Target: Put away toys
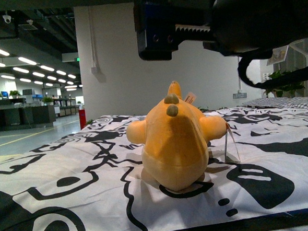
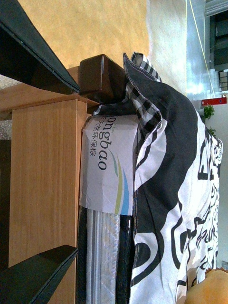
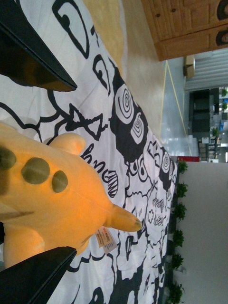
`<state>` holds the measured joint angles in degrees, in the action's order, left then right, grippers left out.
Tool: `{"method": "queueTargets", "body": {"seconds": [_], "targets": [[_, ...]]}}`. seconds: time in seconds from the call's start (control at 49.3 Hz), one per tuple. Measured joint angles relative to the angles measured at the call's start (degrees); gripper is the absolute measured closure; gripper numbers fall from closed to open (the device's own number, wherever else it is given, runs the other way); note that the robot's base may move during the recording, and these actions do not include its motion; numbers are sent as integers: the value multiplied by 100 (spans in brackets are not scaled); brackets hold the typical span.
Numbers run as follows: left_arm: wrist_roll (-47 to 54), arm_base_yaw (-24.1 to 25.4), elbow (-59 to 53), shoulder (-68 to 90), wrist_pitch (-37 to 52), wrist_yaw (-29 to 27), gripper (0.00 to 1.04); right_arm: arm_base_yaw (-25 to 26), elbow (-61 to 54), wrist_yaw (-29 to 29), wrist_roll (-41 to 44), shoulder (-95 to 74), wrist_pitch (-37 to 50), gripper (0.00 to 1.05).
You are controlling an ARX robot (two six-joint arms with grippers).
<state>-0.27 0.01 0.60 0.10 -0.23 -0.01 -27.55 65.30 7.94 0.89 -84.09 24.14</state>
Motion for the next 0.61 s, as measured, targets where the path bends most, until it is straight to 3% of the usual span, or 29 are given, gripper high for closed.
{"method": "queueTargets", "body": {"seconds": [0.609], "targets": [[0,2,0,0,0,0,6,46,258,452,-304,-1029,-120,6]]}}
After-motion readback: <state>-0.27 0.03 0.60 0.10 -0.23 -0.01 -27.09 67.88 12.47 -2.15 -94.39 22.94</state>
